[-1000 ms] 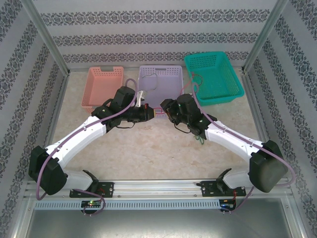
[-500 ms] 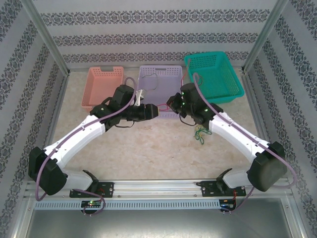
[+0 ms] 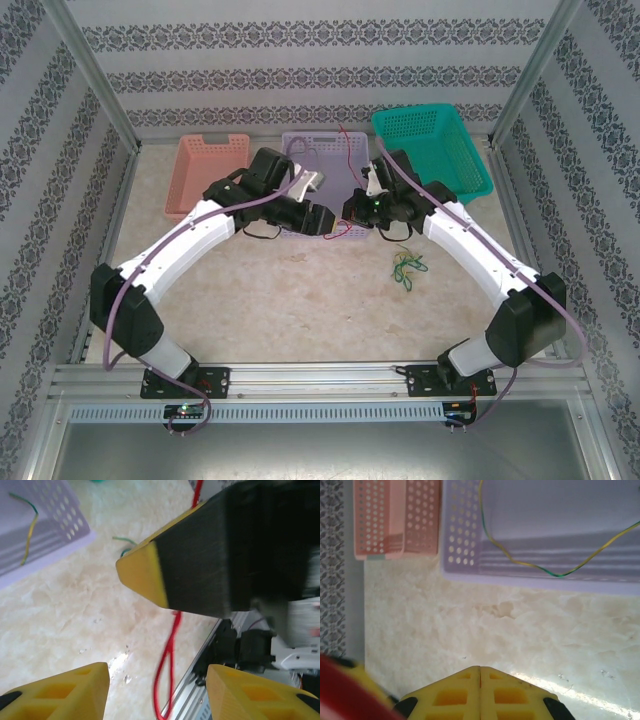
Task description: Untangle the cables
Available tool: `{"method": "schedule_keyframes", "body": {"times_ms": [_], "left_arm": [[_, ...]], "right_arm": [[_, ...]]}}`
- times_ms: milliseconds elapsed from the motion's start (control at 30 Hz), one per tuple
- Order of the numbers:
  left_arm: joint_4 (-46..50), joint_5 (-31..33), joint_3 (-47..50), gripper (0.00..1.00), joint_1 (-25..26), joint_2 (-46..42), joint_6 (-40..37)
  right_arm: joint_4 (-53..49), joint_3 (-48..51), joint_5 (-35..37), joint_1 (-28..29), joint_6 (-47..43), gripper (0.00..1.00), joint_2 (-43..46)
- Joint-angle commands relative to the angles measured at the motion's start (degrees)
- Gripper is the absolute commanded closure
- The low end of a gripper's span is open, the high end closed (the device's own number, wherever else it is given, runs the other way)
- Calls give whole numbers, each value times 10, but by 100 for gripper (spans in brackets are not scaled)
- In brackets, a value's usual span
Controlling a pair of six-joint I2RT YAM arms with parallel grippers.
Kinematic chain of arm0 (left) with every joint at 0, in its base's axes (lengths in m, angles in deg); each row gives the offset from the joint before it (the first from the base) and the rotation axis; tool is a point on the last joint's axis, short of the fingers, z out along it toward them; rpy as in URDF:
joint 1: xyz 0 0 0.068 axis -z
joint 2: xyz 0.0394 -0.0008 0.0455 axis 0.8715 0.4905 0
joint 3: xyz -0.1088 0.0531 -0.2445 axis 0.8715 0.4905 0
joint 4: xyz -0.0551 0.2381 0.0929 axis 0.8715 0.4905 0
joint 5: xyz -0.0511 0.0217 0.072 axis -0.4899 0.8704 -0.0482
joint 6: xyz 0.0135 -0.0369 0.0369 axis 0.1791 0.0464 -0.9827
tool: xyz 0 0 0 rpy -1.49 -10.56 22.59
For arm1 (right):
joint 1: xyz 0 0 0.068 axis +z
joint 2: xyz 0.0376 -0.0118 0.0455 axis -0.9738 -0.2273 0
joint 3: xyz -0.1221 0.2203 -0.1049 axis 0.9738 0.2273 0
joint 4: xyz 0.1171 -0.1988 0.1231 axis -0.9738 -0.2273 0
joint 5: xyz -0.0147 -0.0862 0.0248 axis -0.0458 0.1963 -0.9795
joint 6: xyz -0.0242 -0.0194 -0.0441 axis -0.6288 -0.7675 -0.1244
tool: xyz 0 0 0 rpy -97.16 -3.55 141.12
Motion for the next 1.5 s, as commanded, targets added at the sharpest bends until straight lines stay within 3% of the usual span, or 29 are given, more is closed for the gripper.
{"method": "schedule_keyframes", "body": {"times_ms": [0, 200, 367, 467, 567, 733, 900, 1000, 1067, 1100, 1233, 1367, 1467], "left_arm": [[17, -46, -21, 46, -2, 6, -63], [-16, -64, -24, 57, -1, 23, -53], [-27, -66, -15, 91, 2, 24, -40], [-34, -54, -2, 99, 2, 15, -27], [-59, -5, 20, 100, 1, -7, 14], [-210, 129, 126, 100, -1, -95, 205], [-455, 311, 333, 100, 9, -207, 525], [-491, 356, 377, 100, 10, -226, 649], [-486, 344, 373, 100, 10, -223, 684], [-472, 331, 366, 97, 10, -221, 691], [-368, 264, 323, 58, -5, -224, 633], [-229, 163, 251, 50, -57, -216, 467], [-103, 85, 157, 50, -88, -175, 309]], "right_arm": [[-16, -22, -55, -4, -22, 100, -11], [-16, -24, -90, -2, -23, 100, -21], [-14, -15, -77, -8, -16, 100, -14], [4, 1, -72, -18, 5, 100, -3], [14, 14, -56, -30, 28, 100, 9], [68, 69, -24, -46, 104, 100, 47], [152, 139, 44, -26, 205, 100, 93], [174, 148, 95, -2, 223, 100, 105], [178, 135, 108, 9, 207, 100, 99], [170, 121, 105, 11, 190, 100, 91], [124, 55, 52, 7, 43, 100, 62], [53, 9, -51, -21, -97, 100, 40], [-23, -22, -58, -28, -198, 100, 32]]}}
